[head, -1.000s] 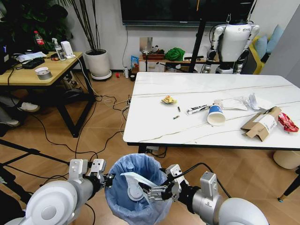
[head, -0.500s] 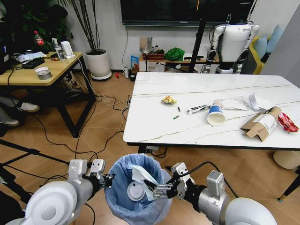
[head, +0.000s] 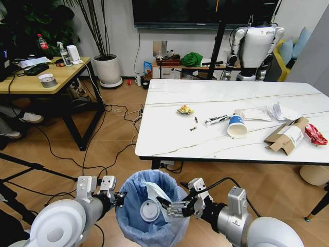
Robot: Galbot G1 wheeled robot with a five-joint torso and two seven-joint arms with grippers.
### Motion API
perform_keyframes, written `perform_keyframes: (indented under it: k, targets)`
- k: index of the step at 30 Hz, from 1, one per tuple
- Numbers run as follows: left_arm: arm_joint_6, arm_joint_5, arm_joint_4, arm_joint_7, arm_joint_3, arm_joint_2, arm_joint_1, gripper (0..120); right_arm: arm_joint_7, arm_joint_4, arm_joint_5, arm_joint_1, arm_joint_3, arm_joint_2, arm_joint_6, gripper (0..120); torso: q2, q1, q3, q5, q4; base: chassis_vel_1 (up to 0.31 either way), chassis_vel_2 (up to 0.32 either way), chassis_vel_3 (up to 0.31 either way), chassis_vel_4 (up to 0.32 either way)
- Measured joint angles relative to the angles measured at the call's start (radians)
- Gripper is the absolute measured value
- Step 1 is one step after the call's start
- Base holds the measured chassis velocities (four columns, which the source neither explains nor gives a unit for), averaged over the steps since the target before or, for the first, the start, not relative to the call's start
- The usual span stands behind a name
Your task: Pick up the trash bin and place the trash from the table into it.
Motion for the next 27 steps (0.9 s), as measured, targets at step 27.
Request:
perform_keyframes:
  k: [27]
  targets:
    - [0.000, -0.034, -0.034, -0.003, -0.013, 0.013, 0.005, 0, -0.003, -0.081, -0.036, 0.099, -0.094, 0.056, 0.035, 100, 0.000, 0.000, 0.000, 0.0000, 0.0001, 0.000, 0.000, 0.000, 0.000]
